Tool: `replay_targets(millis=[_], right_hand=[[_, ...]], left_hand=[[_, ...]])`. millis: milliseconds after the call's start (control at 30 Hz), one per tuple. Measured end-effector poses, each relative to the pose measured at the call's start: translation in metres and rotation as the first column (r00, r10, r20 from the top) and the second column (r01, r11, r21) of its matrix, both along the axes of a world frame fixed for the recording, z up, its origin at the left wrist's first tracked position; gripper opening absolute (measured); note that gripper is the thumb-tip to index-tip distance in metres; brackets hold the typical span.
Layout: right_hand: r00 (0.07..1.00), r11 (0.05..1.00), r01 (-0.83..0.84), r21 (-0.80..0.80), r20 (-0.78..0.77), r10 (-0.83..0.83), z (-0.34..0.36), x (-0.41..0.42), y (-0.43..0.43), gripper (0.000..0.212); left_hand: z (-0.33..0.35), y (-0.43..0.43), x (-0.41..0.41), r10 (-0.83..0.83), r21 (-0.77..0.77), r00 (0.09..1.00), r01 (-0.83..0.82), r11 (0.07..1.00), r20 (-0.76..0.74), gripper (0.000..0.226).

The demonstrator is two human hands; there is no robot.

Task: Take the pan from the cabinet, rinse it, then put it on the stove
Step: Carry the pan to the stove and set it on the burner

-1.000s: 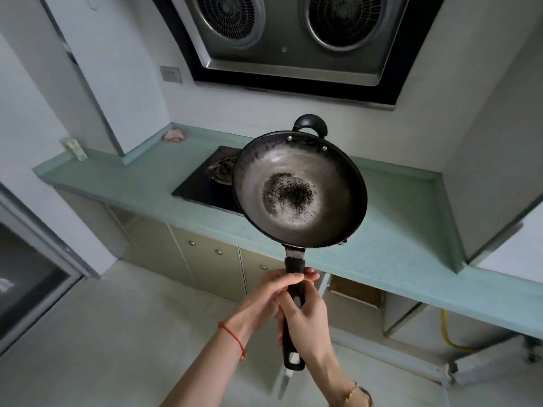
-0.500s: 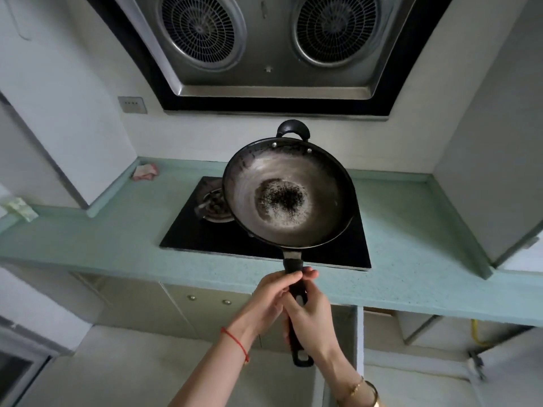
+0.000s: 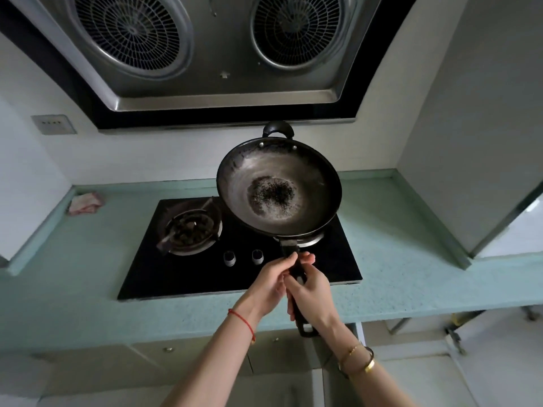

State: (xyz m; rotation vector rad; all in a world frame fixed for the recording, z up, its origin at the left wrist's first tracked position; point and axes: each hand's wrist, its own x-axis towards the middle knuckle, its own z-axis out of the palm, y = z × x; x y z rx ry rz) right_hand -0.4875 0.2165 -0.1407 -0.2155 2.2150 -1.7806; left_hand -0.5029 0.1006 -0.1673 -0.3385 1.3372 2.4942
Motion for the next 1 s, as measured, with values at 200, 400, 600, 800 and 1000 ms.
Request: replay_targets(millis=[200, 400, 600, 800, 1000], right_hand=[[1.000, 0.998, 0.020, 0.059, -0.025, -0.018, -0.016, -0.074, 0.008, 0.025], [1.000, 0.995, -0.002, 0.098, 0.015, 0.000, -0.038, -0.130, 0.021, 0.044], [0.999, 0.994, -0.030, 0.107, 0.047, 0.025, -0.052, -0.145, 0.031, 0.043], [0.997, 0.994, -0.026, 0.108, 0.077, 0.017, -0.061, -0.149, 0.030, 0.044], [0.992, 0.994, -0.004, 0.111, 0.123, -0.010, -0.068, -0.148, 0.027, 0.049]], left_hand=[[-0.009, 0.014, -0.074, 0.007, 0.031, 0.998, -0.009, 0.999, 0.068, 0.040], [-0.028, 0.028, -0.124, 0.021, 0.080, 0.987, -0.034, 0.996, 0.159, 0.044], [-0.044, 0.032, -0.139, -0.013, 0.116, 0.974, -0.014, 0.993, 0.226, 0.042], [-0.053, 0.031, -0.143, -0.027, 0.130, 0.968, -0.006, 0.991, 0.251, 0.041], [-0.061, 0.028, -0.146, -0.041, 0.147, 0.962, 0.000, 0.989, 0.272, 0.042]])
